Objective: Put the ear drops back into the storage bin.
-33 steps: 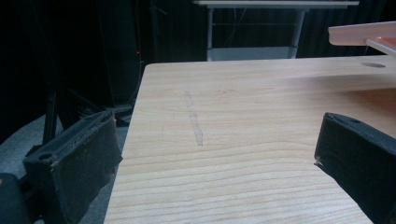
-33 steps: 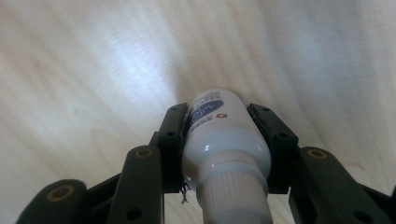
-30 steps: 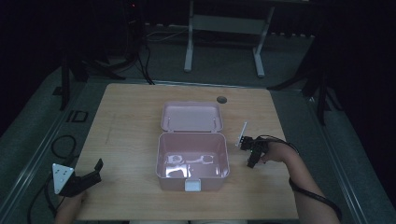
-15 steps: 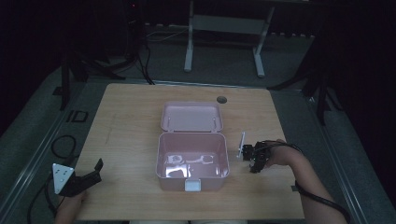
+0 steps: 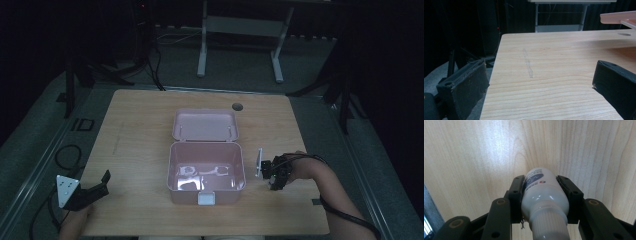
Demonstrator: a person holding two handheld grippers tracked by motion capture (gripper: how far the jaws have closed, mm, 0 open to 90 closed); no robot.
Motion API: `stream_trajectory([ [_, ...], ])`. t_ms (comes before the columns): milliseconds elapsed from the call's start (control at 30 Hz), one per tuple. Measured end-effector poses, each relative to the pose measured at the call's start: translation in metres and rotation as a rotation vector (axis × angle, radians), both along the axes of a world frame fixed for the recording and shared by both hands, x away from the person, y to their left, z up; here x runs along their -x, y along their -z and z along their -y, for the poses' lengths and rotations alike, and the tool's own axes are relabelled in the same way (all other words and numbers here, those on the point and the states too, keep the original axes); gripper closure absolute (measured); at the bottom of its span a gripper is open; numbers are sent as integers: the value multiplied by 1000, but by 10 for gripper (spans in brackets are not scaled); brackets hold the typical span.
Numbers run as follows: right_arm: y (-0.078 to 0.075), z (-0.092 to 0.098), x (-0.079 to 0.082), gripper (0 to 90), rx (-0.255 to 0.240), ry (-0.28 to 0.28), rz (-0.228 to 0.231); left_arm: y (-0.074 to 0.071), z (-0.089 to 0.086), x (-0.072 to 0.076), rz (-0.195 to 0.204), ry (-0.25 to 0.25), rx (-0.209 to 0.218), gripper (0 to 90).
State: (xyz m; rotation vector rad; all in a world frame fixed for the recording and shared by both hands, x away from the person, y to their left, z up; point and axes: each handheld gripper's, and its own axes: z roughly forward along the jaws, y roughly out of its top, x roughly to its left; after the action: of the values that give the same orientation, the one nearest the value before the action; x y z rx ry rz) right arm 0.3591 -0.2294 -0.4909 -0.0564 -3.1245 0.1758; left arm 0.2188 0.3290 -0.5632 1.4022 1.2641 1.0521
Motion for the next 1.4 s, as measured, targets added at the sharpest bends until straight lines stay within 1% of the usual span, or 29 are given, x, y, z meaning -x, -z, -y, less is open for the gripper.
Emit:
stream_trajectory([
  [267, -8, -4, 5, 596, 9, -20, -6, 0, 0, 0, 0, 0, -1, 4],
  [333, -11, -5, 7, 596, 14, -19, 2, 0, 0, 0, 0, 0, -1, 4],
  [400, -15, -6, 7, 596, 11, -11, -3, 0, 0, 0, 0, 0, -2, 4],
  [533, -23, -10, 10, 596, 2, -21, 2, 0, 0, 0, -1, -1, -2, 4],
  [633, -29, -12, 12, 596, 5, -22, 7, 0, 0, 0, 0, 0, -2, 4],
  [700, -33, -12, 13, 596, 10, -18, 7, 0, 0, 0, 0, -1, -2, 4],
  [933, -50, -15, 16, 596, -1, -6, 14, 0, 0, 0, -2, -1, -2, 4],
  [967, -50, -15, 16, 596, -1, -6, 14, 0, 0, 0, -2, -1, -2, 4],
  [1033, -57, -18, 17, 596, -1, -6, 12, 0, 0, 0, -1, -1, -2, 4],
  [1167, -65, -21, 19, 596, 5, -1, 15, 0, 0, 0, -1, -2, -2, 4],
  [1233, -69, -23, 19, 597, 9, -6, 23, 0, 0, 0, -1, -1, -2, 4],
  [1400, -81, -28, 20, 596, 4, 0, 28, 0, 0, 0, -1, -1, -2, 4],
])
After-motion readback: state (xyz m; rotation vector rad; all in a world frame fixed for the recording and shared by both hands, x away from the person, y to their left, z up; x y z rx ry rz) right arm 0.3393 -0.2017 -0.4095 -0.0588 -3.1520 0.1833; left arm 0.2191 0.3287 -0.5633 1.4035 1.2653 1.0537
